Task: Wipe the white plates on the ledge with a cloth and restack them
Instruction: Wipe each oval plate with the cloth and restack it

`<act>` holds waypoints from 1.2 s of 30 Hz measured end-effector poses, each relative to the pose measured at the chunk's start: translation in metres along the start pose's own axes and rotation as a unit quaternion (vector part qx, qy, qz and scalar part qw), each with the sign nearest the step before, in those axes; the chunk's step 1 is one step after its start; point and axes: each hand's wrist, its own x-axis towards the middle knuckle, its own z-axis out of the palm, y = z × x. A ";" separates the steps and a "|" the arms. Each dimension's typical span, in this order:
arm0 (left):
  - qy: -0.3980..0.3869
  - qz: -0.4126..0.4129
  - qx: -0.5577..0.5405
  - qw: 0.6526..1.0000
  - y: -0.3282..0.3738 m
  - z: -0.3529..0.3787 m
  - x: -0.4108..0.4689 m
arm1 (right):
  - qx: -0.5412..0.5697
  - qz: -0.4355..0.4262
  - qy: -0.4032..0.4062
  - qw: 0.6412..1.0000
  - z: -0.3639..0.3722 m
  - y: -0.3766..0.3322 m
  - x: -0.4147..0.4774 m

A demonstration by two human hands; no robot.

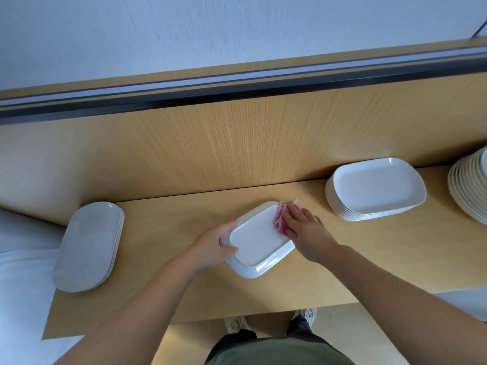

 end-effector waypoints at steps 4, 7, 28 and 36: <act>-0.018 0.002 0.028 0.999 -0.007 0.003 -0.004 | 0.022 -0.028 -0.009 0.999 -0.009 0.003 0.011; -0.019 0.014 0.054 0.998 -0.010 0.009 -0.003 | -0.003 -0.041 -0.020 0.999 -0.008 0.000 0.018; 0.084 -0.009 0.000 0.996 0.007 0.042 -0.009 | 0.186 0.018 0.046 0.981 0.029 -0.044 -0.028; 0.044 0.016 0.021 0.999 0.009 0.035 -0.005 | 0.177 0.000 0.041 0.983 0.032 -0.039 -0.033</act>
